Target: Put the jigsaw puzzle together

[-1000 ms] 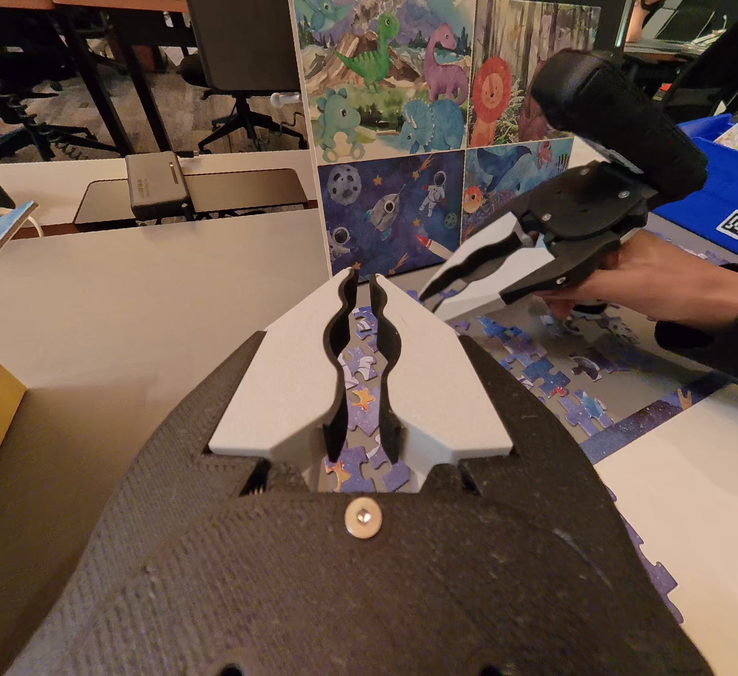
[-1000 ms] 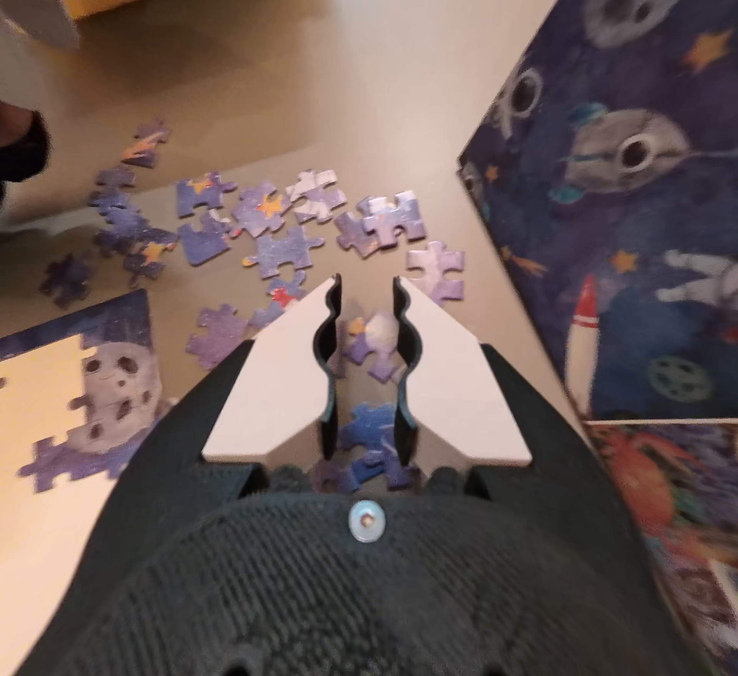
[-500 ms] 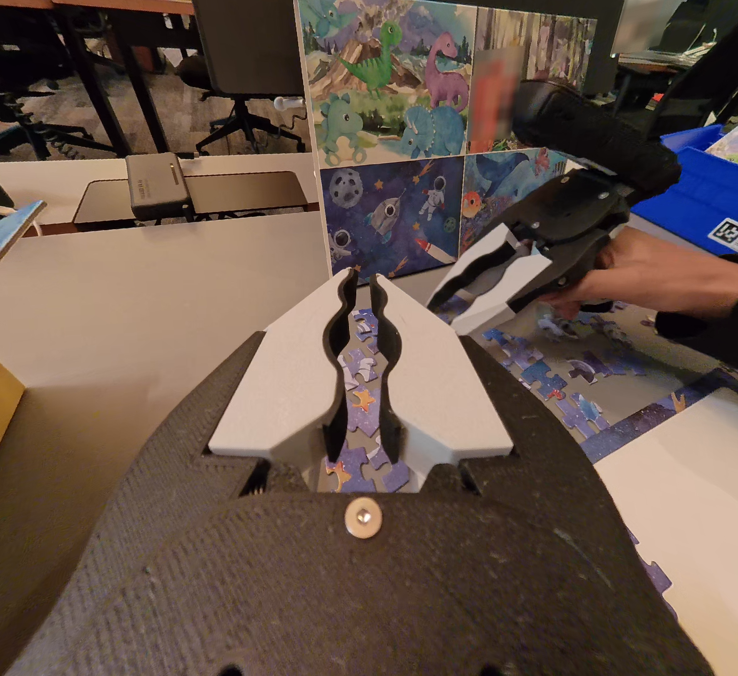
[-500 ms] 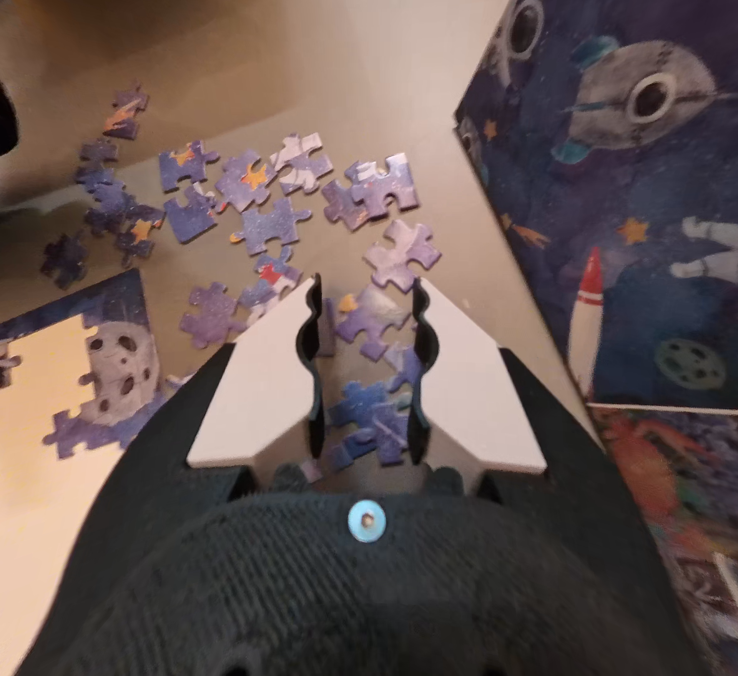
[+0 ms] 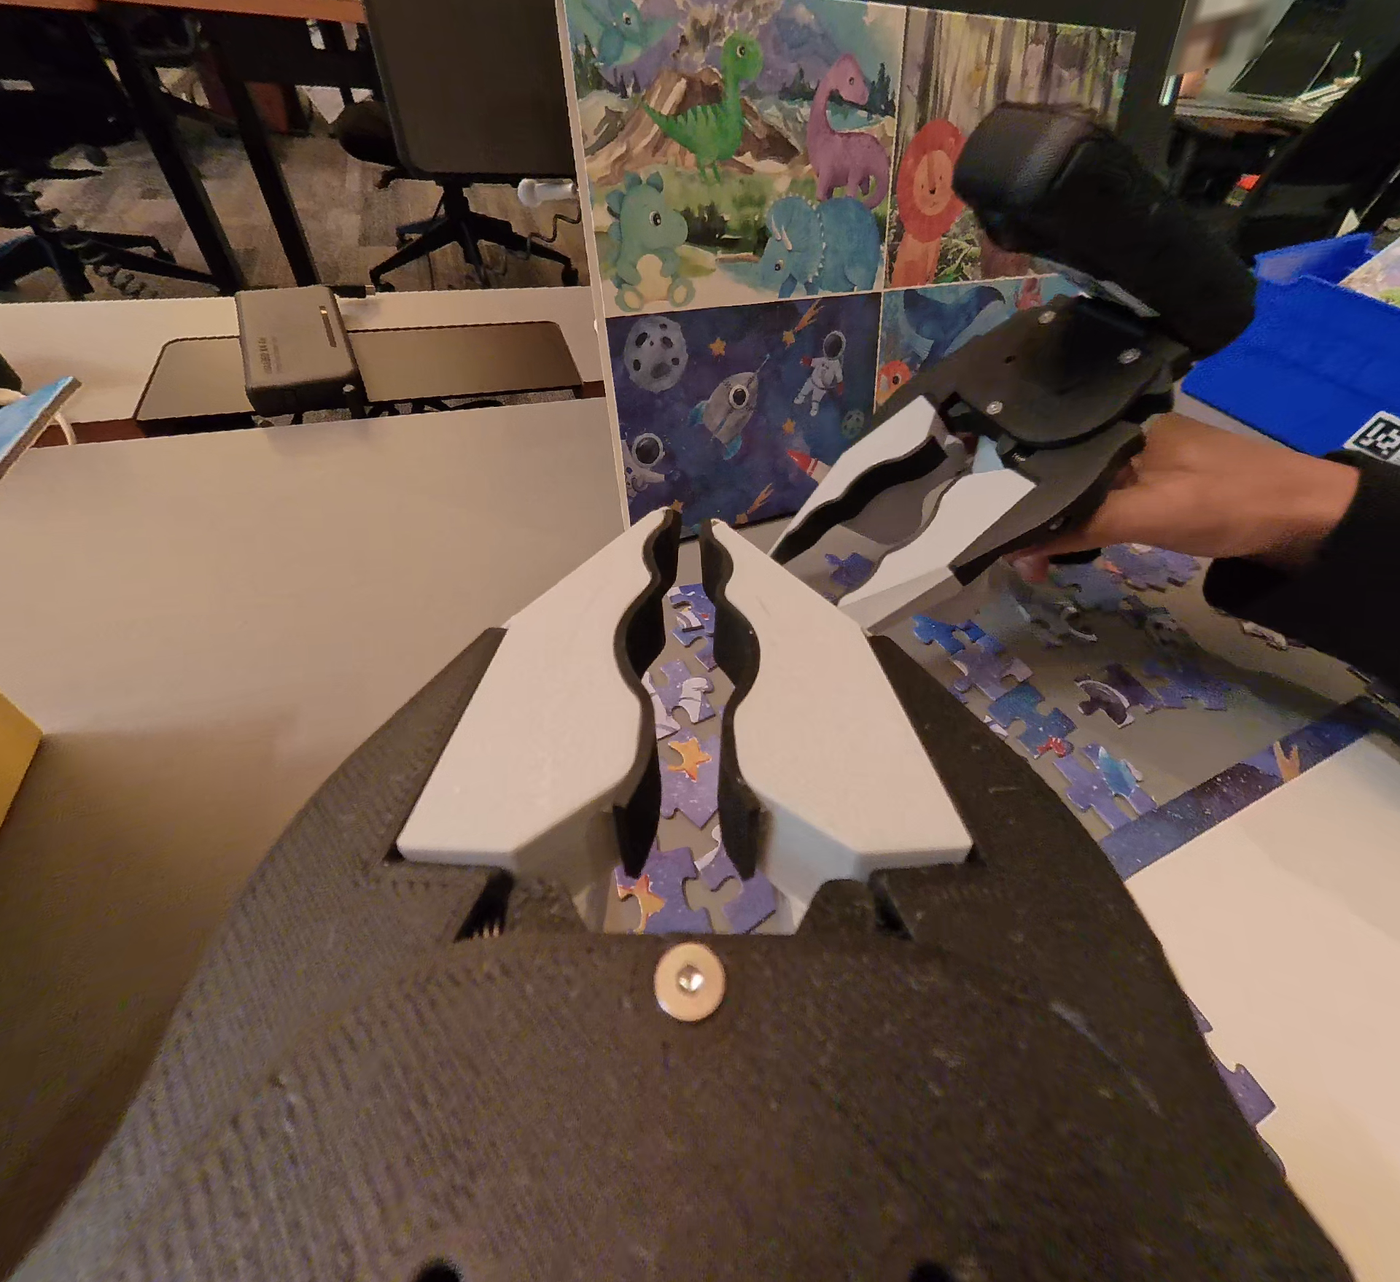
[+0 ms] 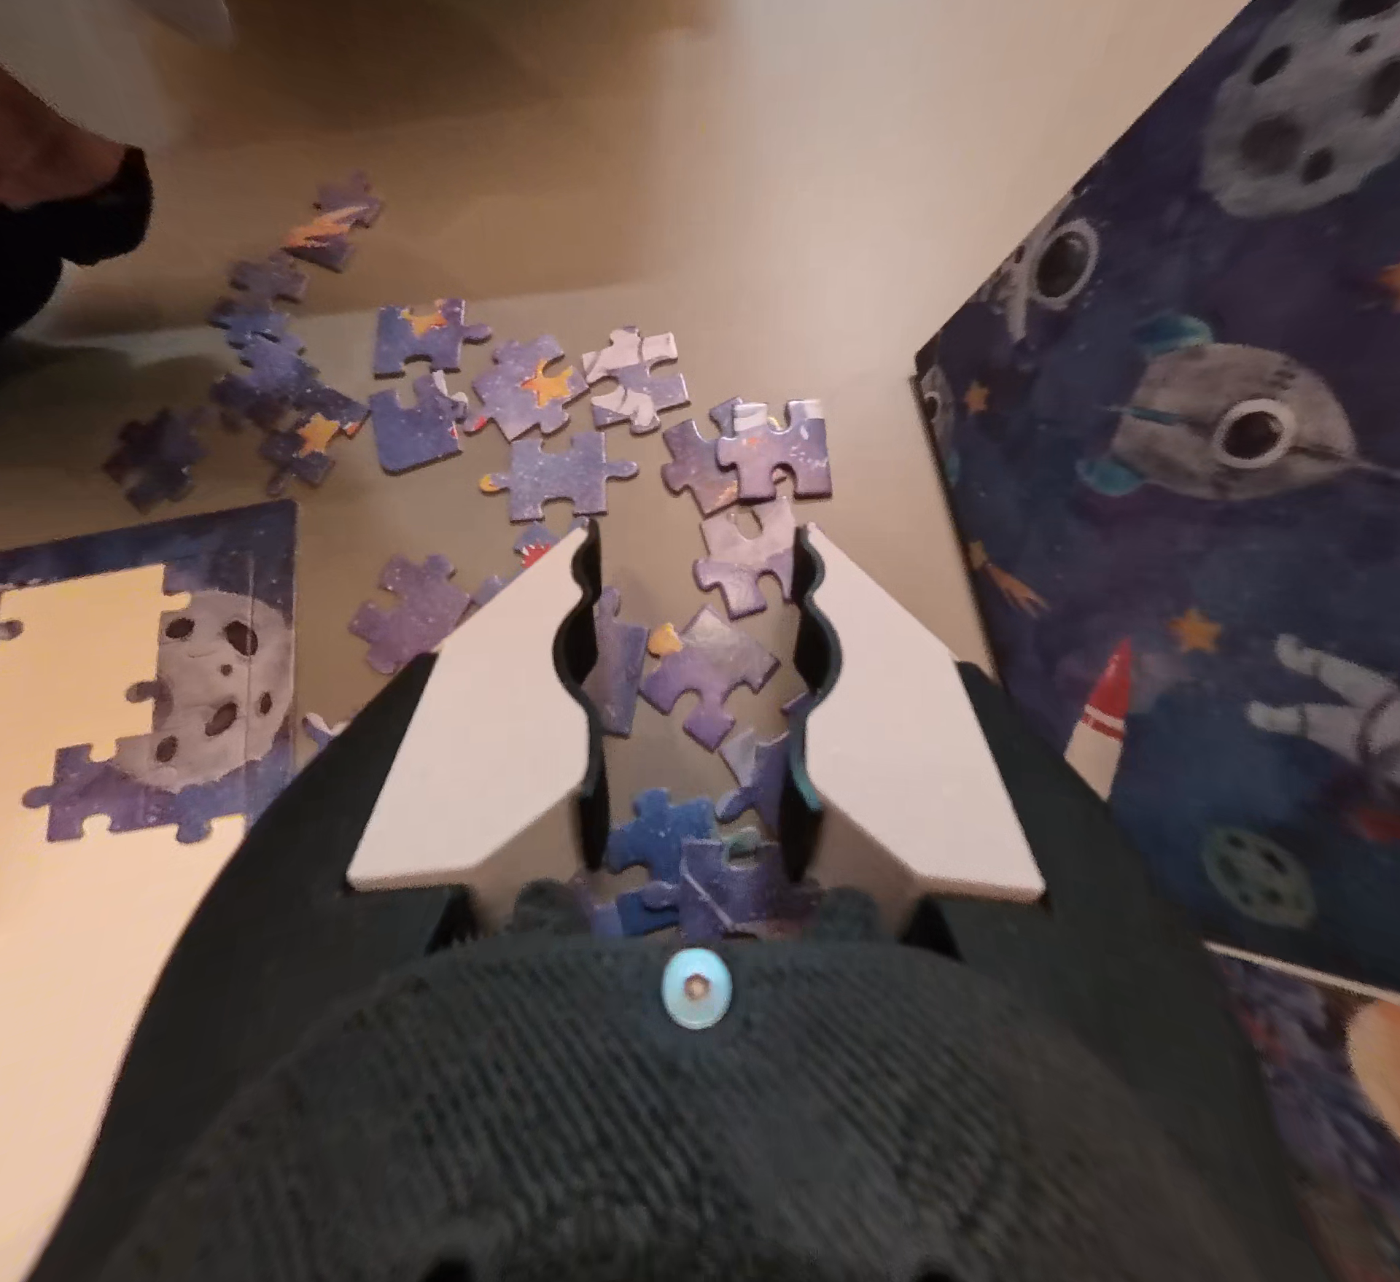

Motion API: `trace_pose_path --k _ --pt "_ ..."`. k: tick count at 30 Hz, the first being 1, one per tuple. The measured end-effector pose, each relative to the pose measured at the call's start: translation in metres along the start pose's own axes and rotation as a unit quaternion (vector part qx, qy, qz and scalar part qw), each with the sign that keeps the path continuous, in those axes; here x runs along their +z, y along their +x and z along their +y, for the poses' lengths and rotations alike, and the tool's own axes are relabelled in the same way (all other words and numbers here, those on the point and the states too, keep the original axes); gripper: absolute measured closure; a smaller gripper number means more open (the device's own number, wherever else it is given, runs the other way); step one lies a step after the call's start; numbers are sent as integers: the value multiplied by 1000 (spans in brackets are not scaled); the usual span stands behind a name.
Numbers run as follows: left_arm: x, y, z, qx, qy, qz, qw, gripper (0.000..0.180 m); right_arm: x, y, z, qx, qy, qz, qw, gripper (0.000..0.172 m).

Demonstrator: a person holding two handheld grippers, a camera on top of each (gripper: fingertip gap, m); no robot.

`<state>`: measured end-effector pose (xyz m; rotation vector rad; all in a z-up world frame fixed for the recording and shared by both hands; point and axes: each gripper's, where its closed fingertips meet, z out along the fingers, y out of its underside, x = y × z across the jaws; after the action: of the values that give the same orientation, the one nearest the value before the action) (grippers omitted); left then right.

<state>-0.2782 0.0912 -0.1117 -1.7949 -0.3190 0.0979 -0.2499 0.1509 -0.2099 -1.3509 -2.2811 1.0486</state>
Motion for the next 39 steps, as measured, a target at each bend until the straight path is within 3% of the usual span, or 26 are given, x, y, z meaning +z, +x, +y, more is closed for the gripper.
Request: trace_pose_path --k 8,11,23,29,31,36,39 --pt "0 1 -1 0 2 3 1000 177 6 14 16 -53 -57 15 997 123" --pt "0 2 -1 0 1 4 1000 176 4 10 18 -66 -66 14 996 147" --pt "0 1 0 0 1 3 1000 176 -10 -8 12 -56 -23 19 998 148" --pt "0 1 0 0 0 4 1000 176 -45 -47 3 -32 41 14 999 148" --pt "0 2 0 0 0 5 1000 176 -57 -66 8 -26 57 21 998 165" --pt "1 2 1 0 -2 4 1000 176 -76 -120 36 2 65 25 998 162" --pt "1 3 2 0 -3 5 1000 176 -83 -124 58 11 45 56 997 162"
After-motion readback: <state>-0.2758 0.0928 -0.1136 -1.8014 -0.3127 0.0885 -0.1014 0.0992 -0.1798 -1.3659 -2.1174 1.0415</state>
